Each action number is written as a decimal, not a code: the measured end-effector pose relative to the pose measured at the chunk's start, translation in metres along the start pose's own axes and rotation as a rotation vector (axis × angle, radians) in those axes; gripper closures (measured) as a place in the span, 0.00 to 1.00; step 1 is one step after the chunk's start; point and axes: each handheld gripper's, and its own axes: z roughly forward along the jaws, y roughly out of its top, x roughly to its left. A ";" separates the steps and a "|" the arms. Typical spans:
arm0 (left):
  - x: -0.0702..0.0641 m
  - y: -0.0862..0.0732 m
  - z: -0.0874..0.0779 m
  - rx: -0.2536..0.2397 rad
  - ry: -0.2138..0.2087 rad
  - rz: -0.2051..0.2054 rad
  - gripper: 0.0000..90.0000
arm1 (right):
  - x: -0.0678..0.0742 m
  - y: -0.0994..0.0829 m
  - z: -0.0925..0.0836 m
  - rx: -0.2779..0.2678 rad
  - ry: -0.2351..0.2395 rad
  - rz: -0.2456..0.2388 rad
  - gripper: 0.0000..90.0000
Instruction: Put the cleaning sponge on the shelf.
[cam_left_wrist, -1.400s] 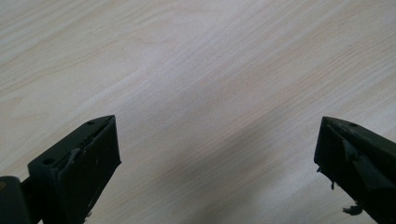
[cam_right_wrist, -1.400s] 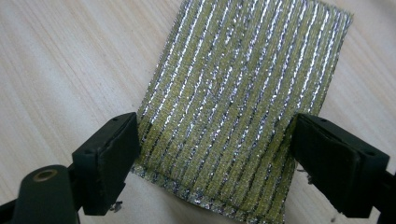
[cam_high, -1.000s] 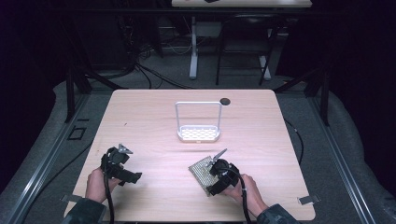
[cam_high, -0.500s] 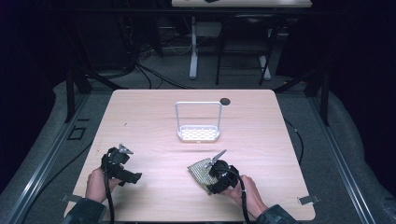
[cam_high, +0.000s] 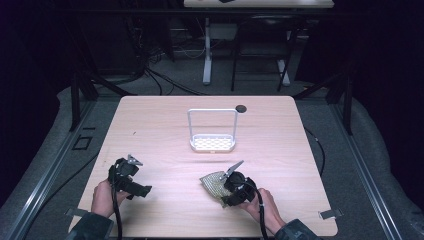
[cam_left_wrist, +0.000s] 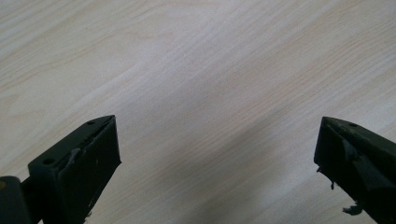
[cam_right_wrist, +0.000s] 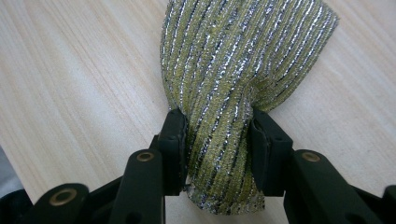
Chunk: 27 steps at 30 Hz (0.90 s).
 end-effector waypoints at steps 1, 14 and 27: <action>0.000 0.000 0.000 -0.005 -0.001 -0.002 0.00 | 0.000 0.000 -0.001 -0.009 -0.005 -0.004 0.68; 0.000 0.000 0.000 -0.004 -0.003 -0.001 0.00 | -0.002 0.001 -0.016 -0.081 -0.025 0.005 0.68; -0.001 0.001 0.002 0.003 -0.002 0.002 0.00 | -0.007 0.005 -0.021 -0.107 -0.062 -0.004 0.66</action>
